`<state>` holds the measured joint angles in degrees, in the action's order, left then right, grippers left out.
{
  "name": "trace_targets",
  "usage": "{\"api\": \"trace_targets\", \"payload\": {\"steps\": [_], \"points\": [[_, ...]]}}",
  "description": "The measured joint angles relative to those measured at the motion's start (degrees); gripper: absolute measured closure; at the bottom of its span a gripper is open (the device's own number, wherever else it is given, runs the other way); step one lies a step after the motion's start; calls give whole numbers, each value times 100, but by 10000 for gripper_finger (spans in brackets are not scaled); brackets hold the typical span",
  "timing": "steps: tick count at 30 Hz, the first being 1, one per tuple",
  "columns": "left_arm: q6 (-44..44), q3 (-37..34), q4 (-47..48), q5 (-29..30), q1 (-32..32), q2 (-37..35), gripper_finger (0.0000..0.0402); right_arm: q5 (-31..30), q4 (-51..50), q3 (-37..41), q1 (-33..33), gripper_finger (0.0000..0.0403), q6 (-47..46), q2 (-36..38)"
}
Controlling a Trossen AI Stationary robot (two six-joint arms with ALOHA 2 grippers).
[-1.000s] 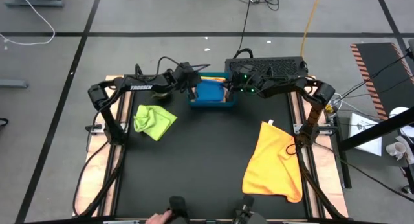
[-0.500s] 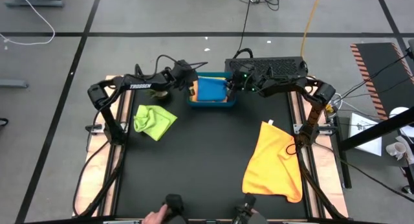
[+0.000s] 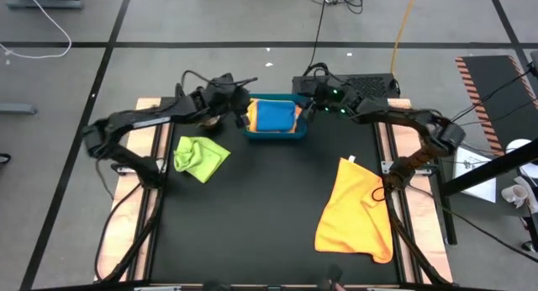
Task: Fold microfiber towels
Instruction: Fold the green microfiber cloth
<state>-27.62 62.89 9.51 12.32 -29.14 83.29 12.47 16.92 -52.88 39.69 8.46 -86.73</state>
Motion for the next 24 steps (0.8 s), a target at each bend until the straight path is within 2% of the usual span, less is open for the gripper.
{"api": "trace_targets", "payload": {"steps": [3, 6, 9, 11, 15, 20, 24], "points": [[595, -8, 514, -386, 231, -597, 264, 433, -26, 314, -204, 240, 32, 552], [928, -390, 112, -640, 573, -1003, 294, 389, 370, 747, -615, 247, 282, 975], [1028, -978, -368, -593, 934, -1172, 324, 394, 638, 1056, -1130, 253, 361, 1240], [1289, -1312, -354, -366, 1113, -1281, 343, 347, 601, 1212, -1483, 256, 349, 1380], [2065, -1748, 177, -146, 1439, -1395, 371, -171, 334, 1457, -2191, 256, 318, 1583], [3041, -2064, 1278, 253, 1706, -1400, 392, -769, 503, 1741, -2989, 257, 176, 1677], [3818, -2288, 1974, 284, 1866, -1397, 398, -1166, 765, 1928, -3480, 257, -20, 1674]]}}
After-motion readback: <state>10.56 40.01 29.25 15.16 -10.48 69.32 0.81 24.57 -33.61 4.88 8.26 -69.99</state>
